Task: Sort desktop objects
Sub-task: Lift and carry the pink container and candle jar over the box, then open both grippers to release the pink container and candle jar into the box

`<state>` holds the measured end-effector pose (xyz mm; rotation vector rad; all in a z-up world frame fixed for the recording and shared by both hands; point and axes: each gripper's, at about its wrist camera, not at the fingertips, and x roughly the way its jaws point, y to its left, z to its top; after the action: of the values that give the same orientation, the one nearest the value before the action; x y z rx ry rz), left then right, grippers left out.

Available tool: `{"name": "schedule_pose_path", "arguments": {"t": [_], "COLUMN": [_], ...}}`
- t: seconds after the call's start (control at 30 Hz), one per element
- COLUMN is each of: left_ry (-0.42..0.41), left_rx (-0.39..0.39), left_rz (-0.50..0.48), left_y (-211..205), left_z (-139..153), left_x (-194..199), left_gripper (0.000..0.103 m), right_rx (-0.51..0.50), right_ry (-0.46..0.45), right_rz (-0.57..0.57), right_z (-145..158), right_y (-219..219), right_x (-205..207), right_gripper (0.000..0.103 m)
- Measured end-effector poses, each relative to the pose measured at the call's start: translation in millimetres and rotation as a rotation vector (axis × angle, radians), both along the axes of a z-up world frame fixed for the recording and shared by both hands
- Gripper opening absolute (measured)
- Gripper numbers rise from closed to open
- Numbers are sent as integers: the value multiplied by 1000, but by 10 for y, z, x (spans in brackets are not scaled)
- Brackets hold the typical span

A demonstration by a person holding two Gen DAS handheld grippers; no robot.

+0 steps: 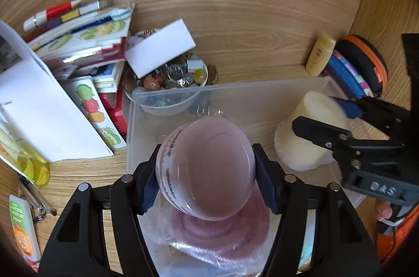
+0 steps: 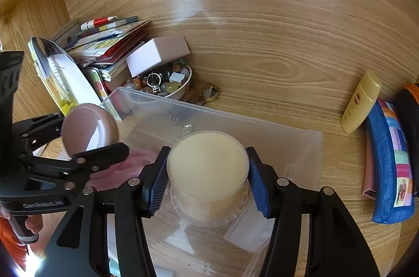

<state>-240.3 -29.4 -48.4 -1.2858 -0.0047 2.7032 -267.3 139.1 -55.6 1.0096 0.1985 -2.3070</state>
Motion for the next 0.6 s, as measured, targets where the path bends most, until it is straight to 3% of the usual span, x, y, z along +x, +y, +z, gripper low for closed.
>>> {"name": "schedule_pose_path", "arguments": {"t": [0.37, 0.6], "left_ry": [-37, 7], "left_rx": [-70, -145], "left_rz": [6, 5], "left_y": [114, 191], "left_z": [-112, -73], "left_x": [-55, 22], "left_gripper": [64, 73], "right_rx": [69, 72], "right_ry": [35, 87], "right_rz": [6, 5], "right_z": [-18, 33], "right_y": [-62, -38], "right_x": [39, 105], "right_gripper": [52, 52]}}
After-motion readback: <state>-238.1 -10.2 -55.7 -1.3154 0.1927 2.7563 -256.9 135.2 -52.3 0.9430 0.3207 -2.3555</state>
